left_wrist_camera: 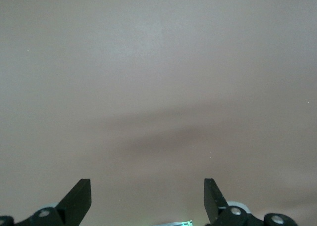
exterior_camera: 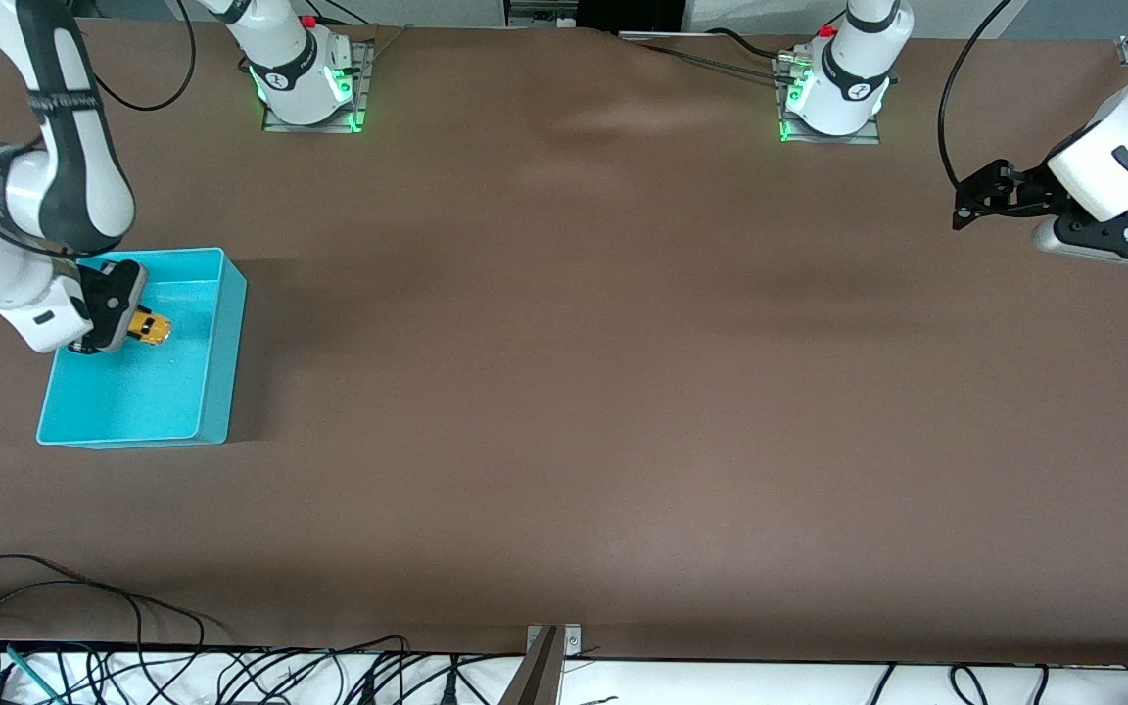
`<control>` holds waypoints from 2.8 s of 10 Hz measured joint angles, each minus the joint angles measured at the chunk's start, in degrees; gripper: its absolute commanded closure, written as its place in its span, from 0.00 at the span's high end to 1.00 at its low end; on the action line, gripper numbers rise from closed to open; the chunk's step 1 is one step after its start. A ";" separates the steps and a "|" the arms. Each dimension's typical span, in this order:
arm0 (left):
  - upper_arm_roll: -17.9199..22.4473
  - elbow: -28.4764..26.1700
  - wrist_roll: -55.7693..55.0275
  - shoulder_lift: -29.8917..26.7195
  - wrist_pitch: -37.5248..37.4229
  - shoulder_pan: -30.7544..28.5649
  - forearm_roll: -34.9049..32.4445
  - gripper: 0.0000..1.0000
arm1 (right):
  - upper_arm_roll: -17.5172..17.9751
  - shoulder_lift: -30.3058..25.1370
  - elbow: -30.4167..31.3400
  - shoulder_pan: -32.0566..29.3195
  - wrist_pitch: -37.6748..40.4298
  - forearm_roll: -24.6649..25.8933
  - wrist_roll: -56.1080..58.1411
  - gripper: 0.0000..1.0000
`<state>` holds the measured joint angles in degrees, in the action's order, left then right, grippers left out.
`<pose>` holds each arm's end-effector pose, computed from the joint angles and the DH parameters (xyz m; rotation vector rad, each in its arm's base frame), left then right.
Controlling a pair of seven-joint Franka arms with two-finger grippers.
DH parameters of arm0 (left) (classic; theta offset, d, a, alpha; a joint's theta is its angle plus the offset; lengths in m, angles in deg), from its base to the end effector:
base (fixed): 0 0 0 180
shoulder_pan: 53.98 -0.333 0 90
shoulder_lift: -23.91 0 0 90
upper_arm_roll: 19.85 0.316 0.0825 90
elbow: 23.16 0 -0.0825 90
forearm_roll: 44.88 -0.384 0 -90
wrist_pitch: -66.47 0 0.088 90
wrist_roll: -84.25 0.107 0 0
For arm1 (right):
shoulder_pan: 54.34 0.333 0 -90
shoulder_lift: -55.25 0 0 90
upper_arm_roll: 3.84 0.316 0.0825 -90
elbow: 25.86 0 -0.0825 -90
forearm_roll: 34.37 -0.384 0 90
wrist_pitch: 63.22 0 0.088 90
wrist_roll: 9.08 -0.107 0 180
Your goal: Wind up and store yellow beetle car
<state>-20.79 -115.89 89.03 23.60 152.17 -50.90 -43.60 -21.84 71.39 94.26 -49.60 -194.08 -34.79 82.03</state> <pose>0.5413 -0.0406 0.5991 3.1040 -0.2394 -0.1825 0.5558 -0.1282 0.2860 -2.4264 -1.9658 0.1772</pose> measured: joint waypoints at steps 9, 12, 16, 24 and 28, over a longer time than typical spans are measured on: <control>0.00 0.00 0.00 0.00 -0.03 -0.02 0.00 1.00 | -0.07 7.56 -0.28 -3.06 -4.65 -8.65 10.09 0.96; 0.00 0.00 0.00 0.01 -0.04 -0.02 0.00 1.00 | 0.45 7.16 -1.93 -2.96 -4.01 -8.95 9.43 0.96; 0.01 0.01 0.00 0.01 -0.09 -0.02 0.01 1.00 | 1.46 -0.28 -17.73 -2.58 18.57 -9.44 -12.70 0.97; 0.00 0.02 0.00 0.01 -0.10 -0.02 0.01 1.00 | 1.92 -1.40 -41.50 4.01 45.66 -4.90 -73.33 1.00; 0.00 0.02 0.00 0.01 -0.10 -0.02 0.01 1.00 | 3.15 -1.91 -43.35 4.81 48.17 -4.20 -80.67 1.00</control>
<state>-20.78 -115.87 89.03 23.62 152.06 -50.93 -43.59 -18.69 69.48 50.92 -44.79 -145.91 -39.00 1.36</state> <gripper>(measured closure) 0.000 0.000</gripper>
